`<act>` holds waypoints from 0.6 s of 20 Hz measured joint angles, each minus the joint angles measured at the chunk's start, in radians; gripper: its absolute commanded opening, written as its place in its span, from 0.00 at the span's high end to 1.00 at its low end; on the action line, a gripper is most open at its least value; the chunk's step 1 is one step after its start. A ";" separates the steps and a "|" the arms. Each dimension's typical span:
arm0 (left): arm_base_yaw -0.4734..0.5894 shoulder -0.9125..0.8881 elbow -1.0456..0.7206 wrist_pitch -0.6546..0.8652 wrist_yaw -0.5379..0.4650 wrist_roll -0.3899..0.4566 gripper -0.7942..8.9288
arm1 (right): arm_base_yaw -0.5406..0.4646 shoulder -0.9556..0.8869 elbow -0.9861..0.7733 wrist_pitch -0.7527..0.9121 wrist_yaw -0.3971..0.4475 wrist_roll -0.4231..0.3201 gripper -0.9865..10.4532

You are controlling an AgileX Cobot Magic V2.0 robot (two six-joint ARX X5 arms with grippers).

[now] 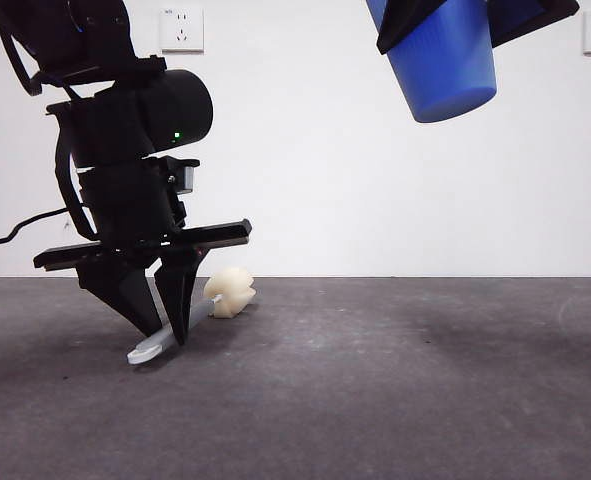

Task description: Pick up the cup brush,pick up the cup,insert the brush into the cup,clean the cup,put the cup brush back,put the cup back to the fixed position on the table

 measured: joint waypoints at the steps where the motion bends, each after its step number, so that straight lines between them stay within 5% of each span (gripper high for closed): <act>1: 0.000 0.003 0.000 0.001 0.000 -0.005 0.89 | 0.000 0.000 0.000 0.000 0.000 0.000 0.93; 4: -0.001 0.003 0.000 0.001 0.000 -0.012 0.59 | 0.000 0.000 0.000 0.000 0.000 0.000 0.93; 12: -0.001 -0.053 0.000 0.001 0.021 0.015 0.56 | -0.010 0.039 0.000 0.060 -0.001 0.025 0.93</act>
